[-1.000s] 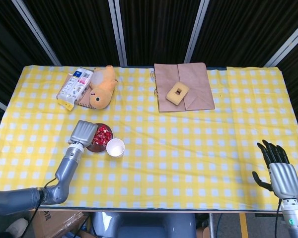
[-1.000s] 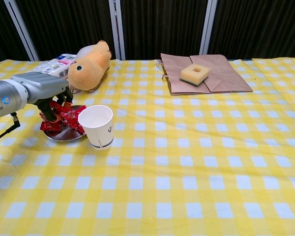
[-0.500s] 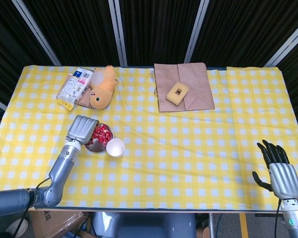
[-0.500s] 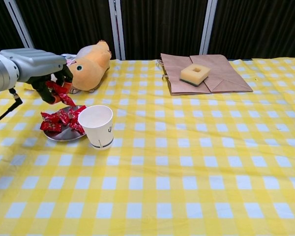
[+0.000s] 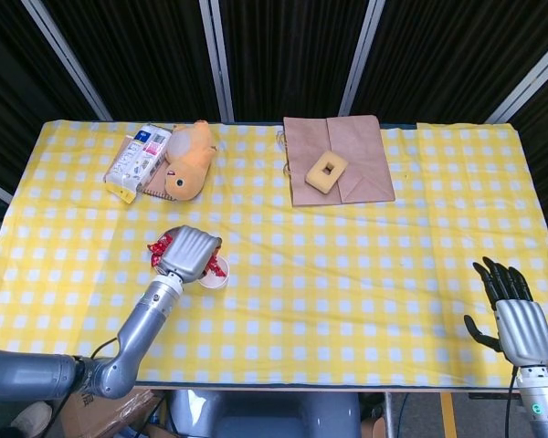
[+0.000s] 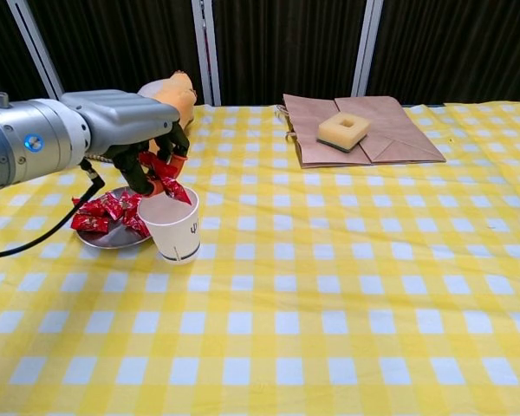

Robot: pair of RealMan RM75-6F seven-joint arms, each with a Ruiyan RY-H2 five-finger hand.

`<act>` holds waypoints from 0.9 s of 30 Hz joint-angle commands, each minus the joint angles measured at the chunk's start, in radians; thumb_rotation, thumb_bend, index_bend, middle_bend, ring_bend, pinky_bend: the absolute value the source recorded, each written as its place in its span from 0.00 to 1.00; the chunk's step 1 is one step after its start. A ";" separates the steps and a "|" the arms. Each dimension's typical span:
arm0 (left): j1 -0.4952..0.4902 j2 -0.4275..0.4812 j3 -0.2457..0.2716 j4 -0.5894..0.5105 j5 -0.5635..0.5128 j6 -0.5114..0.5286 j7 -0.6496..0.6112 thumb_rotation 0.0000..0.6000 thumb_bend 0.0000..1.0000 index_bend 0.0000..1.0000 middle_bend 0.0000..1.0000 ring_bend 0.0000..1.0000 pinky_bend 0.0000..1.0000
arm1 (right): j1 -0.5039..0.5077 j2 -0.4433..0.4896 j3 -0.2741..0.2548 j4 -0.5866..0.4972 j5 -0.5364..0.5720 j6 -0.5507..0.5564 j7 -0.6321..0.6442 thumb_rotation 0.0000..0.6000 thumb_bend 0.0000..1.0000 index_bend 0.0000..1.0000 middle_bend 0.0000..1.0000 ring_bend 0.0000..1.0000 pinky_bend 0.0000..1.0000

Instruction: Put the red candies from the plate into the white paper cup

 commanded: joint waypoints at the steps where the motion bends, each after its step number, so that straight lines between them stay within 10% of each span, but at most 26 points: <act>1: -0.006 -0.016 0.007 0.003 -0.008 0.007 0.005 1.00 0.48 0.59 0.65 0.86 0.92 | 0.000 0.001 0.000 0.000 -0.001 0.000 0.002 1.00 0.43 0.00 0.00 0.00 0.00; 27: -0.021 -0.034 0.029 -0.006 -0.005 0.018 -0.005 1.00 0.41 0.54 0.61 0.86 0.92 | 0.000 -0.001 0.000 0.001 -0.006 0.004 0.009 1.00 0.43 0.00 0.00 0.00 0.00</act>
